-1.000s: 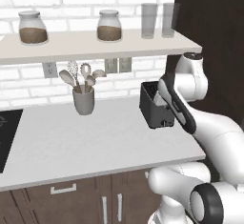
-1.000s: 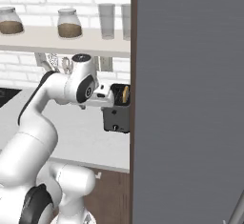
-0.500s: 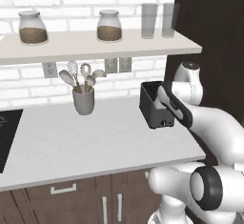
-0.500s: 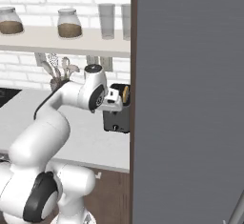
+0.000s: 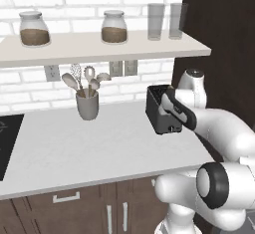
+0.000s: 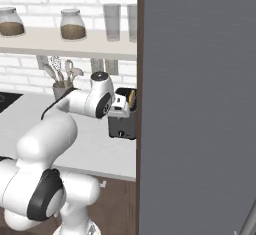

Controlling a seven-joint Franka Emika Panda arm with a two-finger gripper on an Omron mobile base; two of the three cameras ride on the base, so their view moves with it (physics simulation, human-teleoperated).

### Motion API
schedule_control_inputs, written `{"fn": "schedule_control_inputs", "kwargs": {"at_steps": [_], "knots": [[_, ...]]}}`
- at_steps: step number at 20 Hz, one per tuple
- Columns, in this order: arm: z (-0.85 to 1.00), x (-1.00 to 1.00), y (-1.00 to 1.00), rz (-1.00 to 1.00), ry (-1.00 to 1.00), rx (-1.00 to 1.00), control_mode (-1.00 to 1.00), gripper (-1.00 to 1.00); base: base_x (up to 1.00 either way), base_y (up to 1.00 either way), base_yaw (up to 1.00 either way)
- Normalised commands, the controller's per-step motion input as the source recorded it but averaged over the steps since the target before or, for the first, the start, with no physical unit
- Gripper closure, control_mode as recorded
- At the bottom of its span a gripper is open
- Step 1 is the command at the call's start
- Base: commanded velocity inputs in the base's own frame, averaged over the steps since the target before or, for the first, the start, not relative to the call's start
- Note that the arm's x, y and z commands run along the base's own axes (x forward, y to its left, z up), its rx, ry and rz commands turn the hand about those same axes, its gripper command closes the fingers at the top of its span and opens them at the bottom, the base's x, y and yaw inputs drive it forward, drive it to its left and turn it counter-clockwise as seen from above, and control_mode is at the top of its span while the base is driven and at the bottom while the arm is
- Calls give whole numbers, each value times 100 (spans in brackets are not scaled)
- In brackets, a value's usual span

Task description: Start the toaster. Once the lever pops up, take the bread to the plate on the dining counter.

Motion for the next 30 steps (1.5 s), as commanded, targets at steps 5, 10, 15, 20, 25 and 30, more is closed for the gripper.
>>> {"fn": "schedule_control_inputs", "kwargs": {"at_steps": [5,10,15,20,25,30], "knots": [[-1,10,-1,-6,-13,0,-100,-100,0,0,0],[-5,8,-2,-7,-10,0,-100,100,0,0,0],[0,21,-14,-7,-6,0,-100,100,0,0,0],[-11,19,-16,-5,-1,0,-100,100,0,0,0],[-2,27,-8,-4,-1,0,-100,100,0,0,0],[-18,33,-1,-2,-1,0,-100,100,0,0,0]]}}
